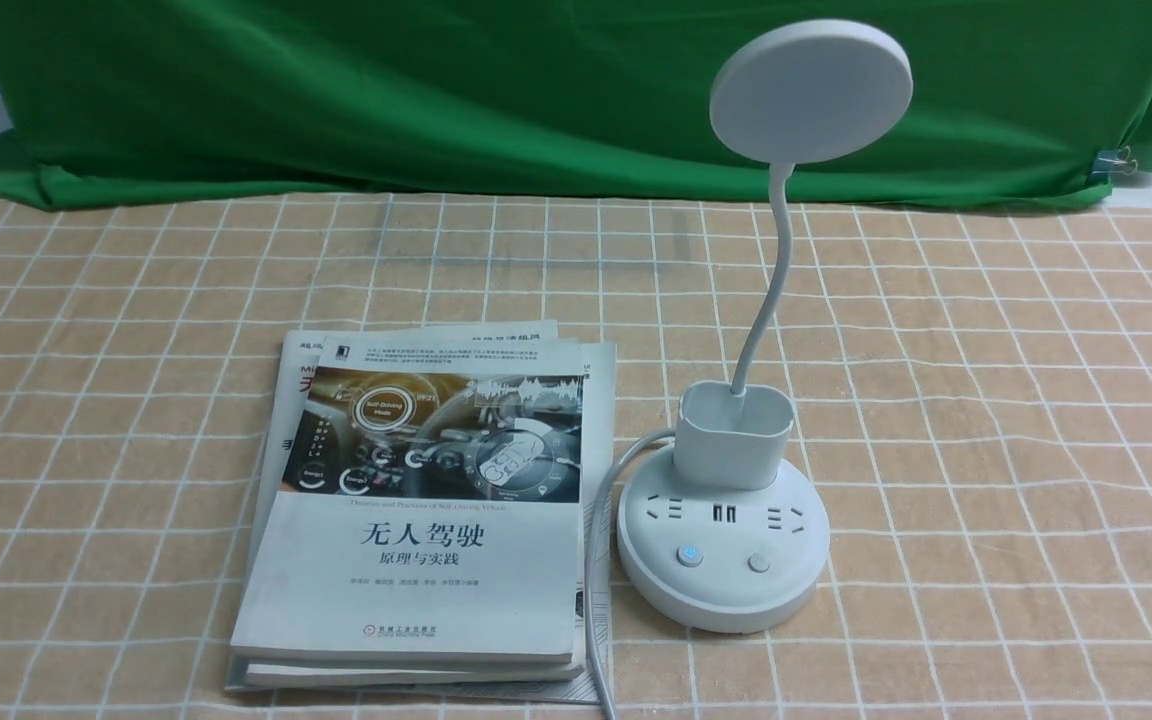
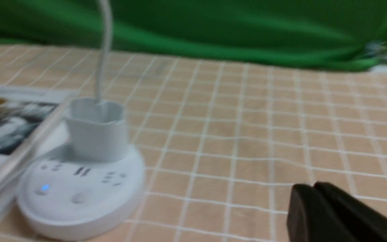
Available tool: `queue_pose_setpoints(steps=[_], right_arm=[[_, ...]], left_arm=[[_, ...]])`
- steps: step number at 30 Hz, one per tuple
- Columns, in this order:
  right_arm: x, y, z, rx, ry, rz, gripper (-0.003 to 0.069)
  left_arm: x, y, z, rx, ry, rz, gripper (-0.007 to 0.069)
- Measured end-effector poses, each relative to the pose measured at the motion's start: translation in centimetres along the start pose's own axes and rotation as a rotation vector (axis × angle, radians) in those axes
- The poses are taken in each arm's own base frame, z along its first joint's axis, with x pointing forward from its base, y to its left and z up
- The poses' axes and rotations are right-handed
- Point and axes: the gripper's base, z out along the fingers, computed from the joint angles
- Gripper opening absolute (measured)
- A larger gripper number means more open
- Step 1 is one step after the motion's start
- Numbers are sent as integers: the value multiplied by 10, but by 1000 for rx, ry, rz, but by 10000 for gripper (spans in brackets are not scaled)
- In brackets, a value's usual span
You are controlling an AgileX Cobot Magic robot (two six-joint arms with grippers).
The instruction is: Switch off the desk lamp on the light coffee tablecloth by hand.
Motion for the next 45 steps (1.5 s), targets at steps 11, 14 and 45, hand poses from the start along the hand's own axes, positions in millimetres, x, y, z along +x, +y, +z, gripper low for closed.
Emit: queue_pose_setpoints(steps=[11,14,45], right_arm=[[29,0,-13,50,-87,-17,34],[32,0,-12,48,-64,-16,35],[32,0,-12,47,-56,-18,97]], left_arm=[[0,0,0,0,0,0,4],[0,0,0,0,-1,0,4],[0,0,0,0,-1,0,4]])
